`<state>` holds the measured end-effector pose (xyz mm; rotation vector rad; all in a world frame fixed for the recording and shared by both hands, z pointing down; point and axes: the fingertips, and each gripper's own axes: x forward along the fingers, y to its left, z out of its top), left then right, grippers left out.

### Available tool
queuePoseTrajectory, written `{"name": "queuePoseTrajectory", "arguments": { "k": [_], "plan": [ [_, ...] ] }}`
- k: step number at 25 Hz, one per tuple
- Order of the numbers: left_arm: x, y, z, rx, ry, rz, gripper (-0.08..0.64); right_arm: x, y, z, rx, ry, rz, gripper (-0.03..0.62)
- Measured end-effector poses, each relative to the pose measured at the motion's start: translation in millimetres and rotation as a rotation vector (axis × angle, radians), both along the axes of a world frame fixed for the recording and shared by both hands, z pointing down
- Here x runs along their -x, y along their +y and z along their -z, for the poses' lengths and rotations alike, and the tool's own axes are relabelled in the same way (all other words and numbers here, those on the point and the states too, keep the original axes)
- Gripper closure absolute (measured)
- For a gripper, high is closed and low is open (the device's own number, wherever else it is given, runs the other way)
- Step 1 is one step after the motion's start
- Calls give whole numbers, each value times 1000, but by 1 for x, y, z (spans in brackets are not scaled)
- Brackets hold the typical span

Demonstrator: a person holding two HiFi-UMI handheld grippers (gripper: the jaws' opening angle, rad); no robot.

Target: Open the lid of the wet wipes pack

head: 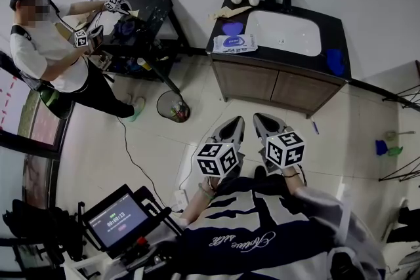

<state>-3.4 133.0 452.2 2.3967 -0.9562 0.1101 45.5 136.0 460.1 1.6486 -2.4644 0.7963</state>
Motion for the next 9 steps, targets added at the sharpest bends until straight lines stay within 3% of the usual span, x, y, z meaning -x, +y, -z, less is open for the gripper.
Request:
{"name": "queuePoseTrajectory", "arguments": {
  "k": [9],
  "plan": [
    [6,-2,-2,-4,-4,3,561,7,-2,-4,2,3,11,594]
  ]
}}
